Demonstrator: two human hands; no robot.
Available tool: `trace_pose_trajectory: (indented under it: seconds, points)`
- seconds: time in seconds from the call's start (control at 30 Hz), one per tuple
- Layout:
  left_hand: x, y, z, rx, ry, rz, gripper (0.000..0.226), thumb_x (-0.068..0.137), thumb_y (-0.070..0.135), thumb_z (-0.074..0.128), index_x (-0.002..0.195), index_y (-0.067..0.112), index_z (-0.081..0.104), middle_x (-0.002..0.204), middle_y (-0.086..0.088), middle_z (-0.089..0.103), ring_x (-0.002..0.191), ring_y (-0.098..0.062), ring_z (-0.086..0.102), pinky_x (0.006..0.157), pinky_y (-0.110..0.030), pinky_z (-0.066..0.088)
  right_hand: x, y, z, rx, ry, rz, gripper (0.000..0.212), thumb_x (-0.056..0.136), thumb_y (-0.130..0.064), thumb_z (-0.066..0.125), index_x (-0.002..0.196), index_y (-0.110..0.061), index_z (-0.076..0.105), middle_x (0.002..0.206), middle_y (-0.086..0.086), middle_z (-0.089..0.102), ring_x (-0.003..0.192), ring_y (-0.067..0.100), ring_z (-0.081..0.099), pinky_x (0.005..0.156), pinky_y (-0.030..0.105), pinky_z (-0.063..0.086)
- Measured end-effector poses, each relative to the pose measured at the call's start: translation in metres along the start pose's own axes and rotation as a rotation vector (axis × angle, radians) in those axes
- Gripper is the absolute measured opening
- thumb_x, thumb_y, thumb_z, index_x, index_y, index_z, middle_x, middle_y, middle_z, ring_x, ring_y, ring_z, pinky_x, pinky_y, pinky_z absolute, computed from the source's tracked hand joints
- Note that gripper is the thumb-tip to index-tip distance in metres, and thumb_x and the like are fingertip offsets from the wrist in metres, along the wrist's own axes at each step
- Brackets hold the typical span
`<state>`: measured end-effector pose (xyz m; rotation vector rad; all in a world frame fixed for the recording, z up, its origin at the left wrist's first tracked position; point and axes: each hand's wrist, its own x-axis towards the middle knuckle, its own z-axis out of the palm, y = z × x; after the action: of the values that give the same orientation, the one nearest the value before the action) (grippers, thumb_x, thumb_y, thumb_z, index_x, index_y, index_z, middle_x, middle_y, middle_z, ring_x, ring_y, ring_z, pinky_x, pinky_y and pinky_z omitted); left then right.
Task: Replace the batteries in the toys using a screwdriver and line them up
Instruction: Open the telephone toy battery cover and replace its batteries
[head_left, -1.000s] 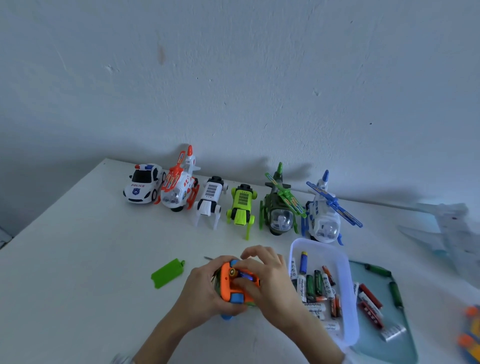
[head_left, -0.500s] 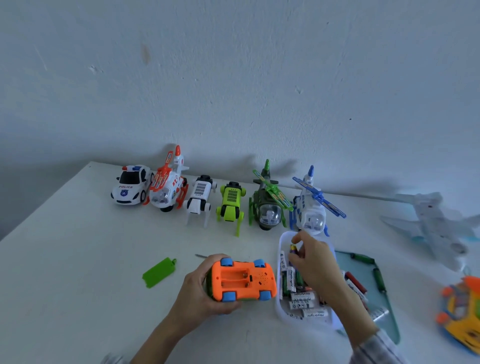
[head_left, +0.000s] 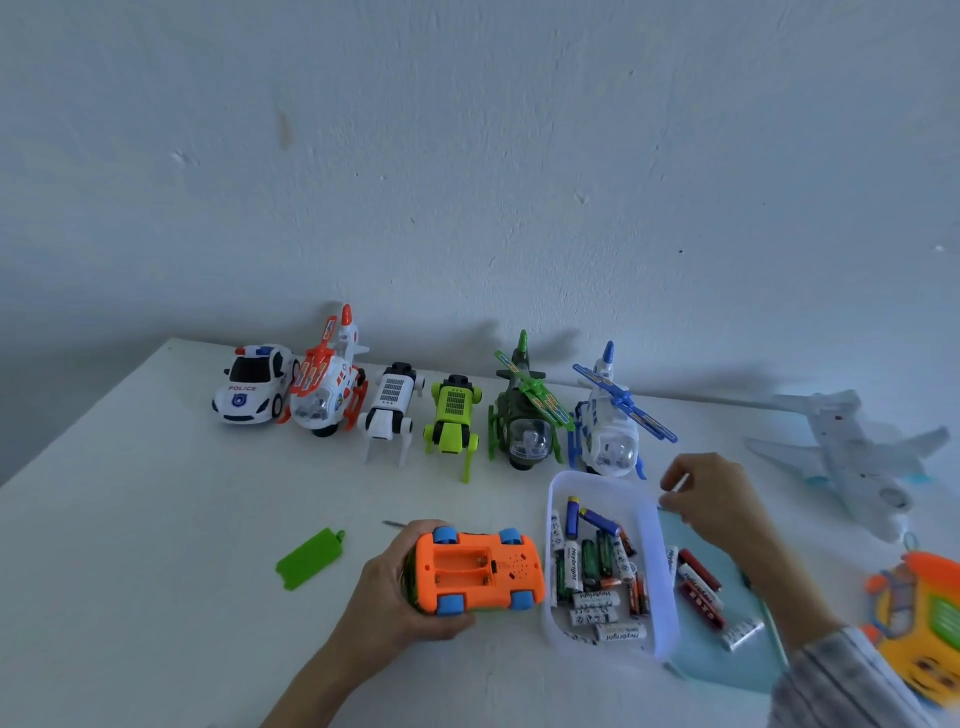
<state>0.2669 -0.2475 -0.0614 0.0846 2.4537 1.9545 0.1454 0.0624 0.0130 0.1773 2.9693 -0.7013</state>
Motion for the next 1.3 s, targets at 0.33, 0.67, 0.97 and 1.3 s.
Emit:
trace_pose_trajectory:
  seconds: [0.33, 0.67, 0.97, 1.3]
  points:
    - [0.001, -0.001, -0.002, 0.091, -0.016, -0.003, 0.071, 0.051, 0.022, 0.092, 0.110, 0.037, 0.056, 0.103, 0.014, 0.066, 0.091, -0.013, 0.066, 0.073, -0.023, 0.055, 0.011, 0.048, 0.043, -0.289, -0.152, 0.189, 0.020, 0.071, 0.003, 0.050, 0.059, -0.012, 0.044, 0.058, 0.003, 0.045, 0.062, 0.026, 0.050, 0.051, 0.024, 0.037]
    - [0.009, 0.009, -0.008, 0.302, -0.063, -0.023, 0.078, 0.054, 0.023, 0.088, 0.119, 0.038, 0.048, 0.103, 0.014, 0.060, 0.088, -0.004, 0.063, 0.071, -0.019, 0.054, -0.006, 0.014, 0.017, -0.249, 0.012, 0.106, 0.014, 0.086, 0.004, 0.048, 0.080, -0.006, 0.041, 0.070, 0.006, 0.043, 0.065, 0.025, 0.046, 0.050, 0.030, 0.029]
    - [0.016, 0.011, -0.011, 0.317, -0.087, -0.049, 0.065, 0.053, 0.017, 0.088, 0.107, 0.032, 0.056, 0.094, 0.011, 0.063, 0.081, -0.008, 0.065, 0.065, -0.020, 0.054, -0.052, -0.073, 0.013, 0.781, -0.249, -0.191, 0.033, 0.070, 0.012, 0.074, 0.092, -0.008, 0.061, 0.077, 0.009, 0.072, 0.069, 0.021, 0.069, 0.062, 0.027, 0.053]
    - [0.016, 0.005, -0.011, 0.357, -0.045, -0.011, 0.071, 0.047, 0.035, 0.090, 0.108, 0.037, 0.055, 0.102, 0.030, 0.057, 0.088, -0.004, 0.063, 0.071, -0.022, 0.056, -0.064, -0.096, 0.060, 0.758, -0.315, -0.237, 0.024, 0.075, -0.003, 0.077, 0.091, -0.007, 0.059, 0.069, 0.010, 0.071, 0.054, 0.021, 0.061, 0.051, 0.028, 0.050]
